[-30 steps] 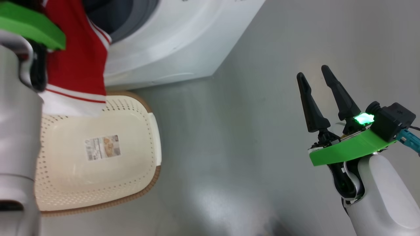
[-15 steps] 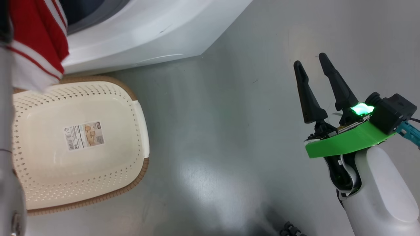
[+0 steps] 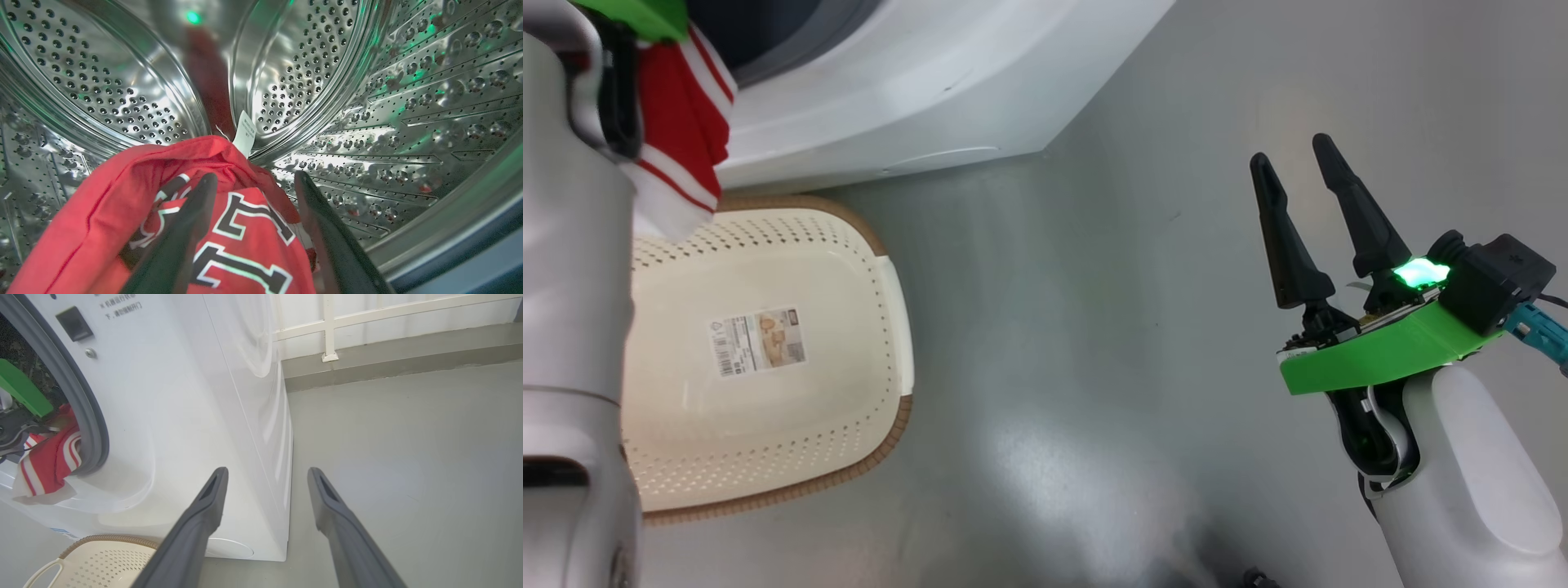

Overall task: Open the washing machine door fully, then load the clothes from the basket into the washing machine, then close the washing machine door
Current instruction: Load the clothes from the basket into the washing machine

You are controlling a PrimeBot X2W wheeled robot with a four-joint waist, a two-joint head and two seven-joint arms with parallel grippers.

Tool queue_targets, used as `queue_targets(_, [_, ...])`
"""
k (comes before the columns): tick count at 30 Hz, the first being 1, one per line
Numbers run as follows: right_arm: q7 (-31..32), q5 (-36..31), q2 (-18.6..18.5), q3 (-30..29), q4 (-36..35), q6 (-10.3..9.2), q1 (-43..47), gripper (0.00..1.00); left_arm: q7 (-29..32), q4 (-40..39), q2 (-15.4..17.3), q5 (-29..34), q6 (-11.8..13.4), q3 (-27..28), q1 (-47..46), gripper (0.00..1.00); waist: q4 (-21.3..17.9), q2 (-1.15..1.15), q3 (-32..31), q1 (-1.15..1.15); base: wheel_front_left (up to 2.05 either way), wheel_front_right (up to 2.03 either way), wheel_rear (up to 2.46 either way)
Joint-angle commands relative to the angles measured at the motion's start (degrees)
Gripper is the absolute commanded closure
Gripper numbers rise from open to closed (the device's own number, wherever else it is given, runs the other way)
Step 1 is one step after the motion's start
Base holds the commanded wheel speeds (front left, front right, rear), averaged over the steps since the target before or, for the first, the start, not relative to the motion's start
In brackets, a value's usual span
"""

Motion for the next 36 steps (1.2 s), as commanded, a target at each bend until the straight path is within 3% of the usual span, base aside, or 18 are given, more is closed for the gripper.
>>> queue_targets(1, [-0.3, 0.2, 0.0, 1.1, -1.0, 0.09, 1.0, 0.00, -0.3, -1.7, 1.7, 0.4, 0.4, 0.4, 1.4, 0.00, 0.9, 0.00, -0.9, 0.00, 0.00, 0.00, 0.00])
queue_targets(17, [-0.3, 0.5, 0.0, 1.0, -0.7, 0.09, 1.0, 0.00, -0.3, -12.5, 1.1, -0.5, -1.4, 0.5, 13.1, 0.00, 5.2, 0.00, -3.2, 0.00, 0.00, 0.00, 0.00])
queue_targets(27, [-0.3, 0.6, -0.9, 0.4, -0.5, 0.09, 1.6, 0.00, -0.3, -31.2, 1.1, -2.0, -1.1, 3.0, 29.0, 0.00, 6.4, 0.00, -4.1, 0.00, 0.00, 0.00, 0.00])
queue_targets(36, [-0.3, 0.3, -1.3, -0.2, -1.2, 0.09, 1.7, 0.00, -0.3, -47.2, 0.0, -1.1, 1.1, 4.0, 43.4, 0.00, 6.8, 0.00, -4.5, 0.00, 0.00, 0.00, 0.00])
